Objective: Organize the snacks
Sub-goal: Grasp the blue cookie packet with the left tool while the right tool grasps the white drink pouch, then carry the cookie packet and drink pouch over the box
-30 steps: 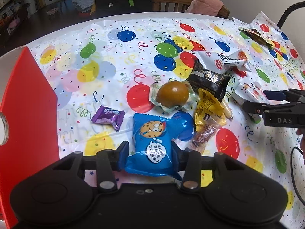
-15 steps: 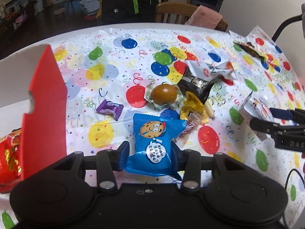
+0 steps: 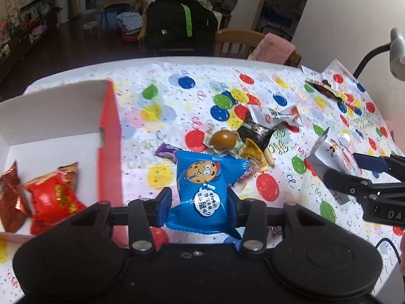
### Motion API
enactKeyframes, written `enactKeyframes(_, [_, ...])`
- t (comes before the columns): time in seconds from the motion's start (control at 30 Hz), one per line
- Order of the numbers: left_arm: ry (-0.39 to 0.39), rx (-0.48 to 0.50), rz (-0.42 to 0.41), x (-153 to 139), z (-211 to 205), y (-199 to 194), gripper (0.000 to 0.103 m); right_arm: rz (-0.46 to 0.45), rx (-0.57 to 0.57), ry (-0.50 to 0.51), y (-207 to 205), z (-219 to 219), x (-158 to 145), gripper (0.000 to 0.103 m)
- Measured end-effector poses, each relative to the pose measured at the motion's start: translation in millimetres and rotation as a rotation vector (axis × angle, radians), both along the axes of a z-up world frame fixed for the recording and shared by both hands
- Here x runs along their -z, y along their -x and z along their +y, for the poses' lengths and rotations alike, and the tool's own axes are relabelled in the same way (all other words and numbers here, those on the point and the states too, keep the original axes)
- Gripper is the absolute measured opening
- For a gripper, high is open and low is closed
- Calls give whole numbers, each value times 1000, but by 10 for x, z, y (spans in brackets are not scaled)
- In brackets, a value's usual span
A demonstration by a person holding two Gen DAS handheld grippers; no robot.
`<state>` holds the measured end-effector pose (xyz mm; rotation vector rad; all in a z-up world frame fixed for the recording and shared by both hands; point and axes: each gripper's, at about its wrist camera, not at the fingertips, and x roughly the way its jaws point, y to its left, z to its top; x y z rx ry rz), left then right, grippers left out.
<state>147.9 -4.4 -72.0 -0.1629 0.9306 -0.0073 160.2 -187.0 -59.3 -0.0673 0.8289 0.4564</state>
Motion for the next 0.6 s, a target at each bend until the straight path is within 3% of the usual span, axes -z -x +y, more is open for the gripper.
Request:
enactKeyframes(0.33, [-22,-45,-71,-354,453,295,42,-55,-101,-22,216,802,-340,76])
enactKeyframes(0.6, [-35,-98,-95,-462,955,461,42,-80,-181,-21,291,1541,-458,76])
